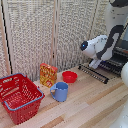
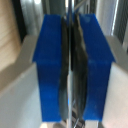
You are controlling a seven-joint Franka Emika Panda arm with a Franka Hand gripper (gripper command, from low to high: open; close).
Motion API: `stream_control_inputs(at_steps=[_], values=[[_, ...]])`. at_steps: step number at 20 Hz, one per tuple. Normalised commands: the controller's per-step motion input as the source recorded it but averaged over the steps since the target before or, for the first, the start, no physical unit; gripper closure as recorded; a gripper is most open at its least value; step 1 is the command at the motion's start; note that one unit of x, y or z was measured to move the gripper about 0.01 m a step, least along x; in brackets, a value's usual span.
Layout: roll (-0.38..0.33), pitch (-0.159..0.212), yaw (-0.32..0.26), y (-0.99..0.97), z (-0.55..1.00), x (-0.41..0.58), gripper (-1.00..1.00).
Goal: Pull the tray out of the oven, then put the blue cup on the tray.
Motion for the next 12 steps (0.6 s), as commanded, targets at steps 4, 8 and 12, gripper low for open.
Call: stream_control_inputs(at_steps=[4, 8, 12], values=[[-0.031, 0.0, -0.044, 0.89, -0.04, 0.247, 1.0], [-0.021, 0.019, -0.032, 0.33, 0.0, 0.261, -1.0], [0.042, 0.02, 0.028, -0.05, 0.0, 0.112, -1.0]])
